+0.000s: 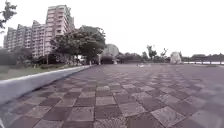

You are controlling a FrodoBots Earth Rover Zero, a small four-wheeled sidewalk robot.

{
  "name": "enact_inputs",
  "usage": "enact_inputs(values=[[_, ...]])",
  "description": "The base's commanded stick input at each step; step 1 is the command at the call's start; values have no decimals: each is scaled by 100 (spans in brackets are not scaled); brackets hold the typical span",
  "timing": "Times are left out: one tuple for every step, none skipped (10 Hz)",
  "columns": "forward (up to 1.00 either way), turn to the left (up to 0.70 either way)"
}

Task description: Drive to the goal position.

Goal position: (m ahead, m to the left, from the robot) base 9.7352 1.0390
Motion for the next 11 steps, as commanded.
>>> enact_inputs(values=[[100,0],[100,0],[100,0],[100,0],[100,0],[100,0],[100,0],[100,0],[100,0],[100,2],[100,36]])
